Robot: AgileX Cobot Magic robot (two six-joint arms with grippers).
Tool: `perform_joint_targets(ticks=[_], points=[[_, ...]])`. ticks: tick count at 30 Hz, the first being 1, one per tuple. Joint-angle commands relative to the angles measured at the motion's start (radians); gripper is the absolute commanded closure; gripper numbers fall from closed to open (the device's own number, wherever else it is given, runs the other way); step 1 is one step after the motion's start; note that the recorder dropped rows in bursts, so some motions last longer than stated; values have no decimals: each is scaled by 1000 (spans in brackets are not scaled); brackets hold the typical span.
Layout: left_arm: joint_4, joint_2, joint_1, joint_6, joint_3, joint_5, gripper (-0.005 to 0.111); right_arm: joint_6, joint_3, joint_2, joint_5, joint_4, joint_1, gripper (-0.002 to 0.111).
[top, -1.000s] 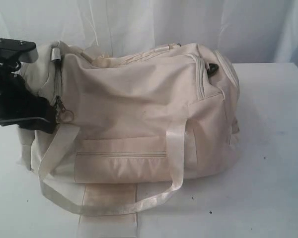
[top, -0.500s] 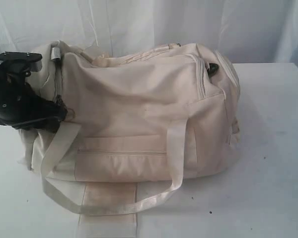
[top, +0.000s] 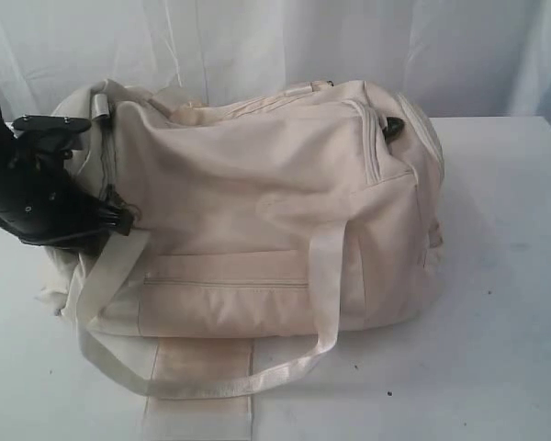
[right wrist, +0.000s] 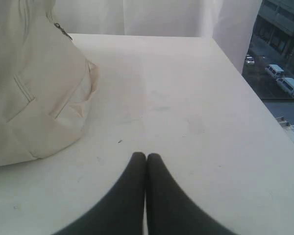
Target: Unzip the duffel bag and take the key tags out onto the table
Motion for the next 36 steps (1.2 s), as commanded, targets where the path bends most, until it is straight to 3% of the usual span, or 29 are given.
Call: perform_joint_targets(ticks=[1, 12, 23, 29, 36], points=[[17, -11, -4, 22, -6, 32, 106, -11, 2, 0, -6, -14, 1, 108], [52, -183, -4, 65, -6, 47, 107, -11, 2, 0, -6, -14, 1, 108], [-3, -186, -4, 64, -4, 74, 107, -11, 2, 0, -6, -14, 1, 108], [-22, -190, -4, 64, 88, 49, 107, -92, 2, 0, -28, -133, 1, 108], [-37, -190, -4, 64, 99, 33, 107, -92, 2, 0, -28, -137, 1, 108]])
